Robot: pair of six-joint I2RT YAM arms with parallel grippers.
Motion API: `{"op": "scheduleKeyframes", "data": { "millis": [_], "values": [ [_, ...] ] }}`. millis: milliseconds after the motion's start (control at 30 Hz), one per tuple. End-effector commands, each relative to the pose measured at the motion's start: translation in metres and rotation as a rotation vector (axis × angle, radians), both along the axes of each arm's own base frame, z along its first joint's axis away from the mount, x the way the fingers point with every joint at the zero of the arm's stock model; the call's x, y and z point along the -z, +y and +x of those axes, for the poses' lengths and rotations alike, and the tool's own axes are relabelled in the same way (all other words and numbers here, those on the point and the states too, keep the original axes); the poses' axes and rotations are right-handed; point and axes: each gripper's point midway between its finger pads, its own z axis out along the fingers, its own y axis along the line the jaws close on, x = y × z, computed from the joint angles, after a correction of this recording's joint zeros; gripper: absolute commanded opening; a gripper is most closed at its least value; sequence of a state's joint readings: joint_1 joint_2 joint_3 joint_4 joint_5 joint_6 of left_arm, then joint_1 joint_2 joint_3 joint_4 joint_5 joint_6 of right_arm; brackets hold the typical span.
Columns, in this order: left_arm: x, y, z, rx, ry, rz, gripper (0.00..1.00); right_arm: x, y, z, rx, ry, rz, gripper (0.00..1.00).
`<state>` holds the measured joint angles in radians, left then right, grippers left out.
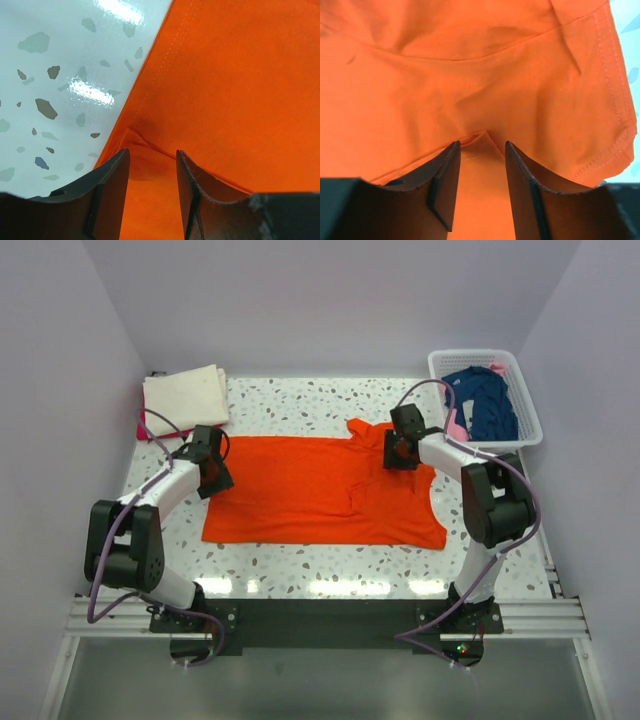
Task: Fold and stack the t-shirts
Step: Fold the tshirt
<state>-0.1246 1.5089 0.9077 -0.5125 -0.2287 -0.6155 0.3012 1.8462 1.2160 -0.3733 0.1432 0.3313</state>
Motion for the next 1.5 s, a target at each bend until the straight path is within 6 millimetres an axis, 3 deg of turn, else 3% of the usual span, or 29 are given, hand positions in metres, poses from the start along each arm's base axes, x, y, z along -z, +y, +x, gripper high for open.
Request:
{"op": "scheduleKeyframes", "data": {
  "millis": [0, 200, 333, 633, 767, 1100, 1467],
  "values": [
    [-0.009, 0.0, 0.017, 0.016, -0.053, 0.013, 0.47, -0.01, 0.005, 0.018, -0.012, -0.048, -0.001, 0.43],
    [-0.009, 0.0, 0.018, 0.022, -0.055, 0.016, 0.47, -0.003, 0.005, 0.018, -0.01, -0.03, -0.005, 0.41],
    [-0.007, 0.001, 0.017, 0.021, -0.052, 0.017, 0.47, -0.007, 0.008, 0.017, -0.011, -0.038, 0.001, 0.34],
    [-0.005, 0.001, 0.016, 0.025, -0.051, 0.019, 0.46, -0.015, 0.008, 0.01, -0.011, -0.046, 0.019, 0.09],
    [-0.003, 0.003, 0.014, 0.023, -0.047, 0.023, 0.46, -0.025, 0.006, 0.009, -0.004, -0.067, 0.014, 0.02],
    [0.002, 0.004, 0.01, 0.013, -0.032, 0.03, 0.45, -0.05, -0.005, 0.006, 0.045, -0.147, 0.0, 0.01],
    [0.005, 0.006, 0.009, 0.007, -0.022, 0.032, 0.44, -0.045, -0.015, 0.005, 0.085, -0.143, -0.034, 0.05]
  ]
}}
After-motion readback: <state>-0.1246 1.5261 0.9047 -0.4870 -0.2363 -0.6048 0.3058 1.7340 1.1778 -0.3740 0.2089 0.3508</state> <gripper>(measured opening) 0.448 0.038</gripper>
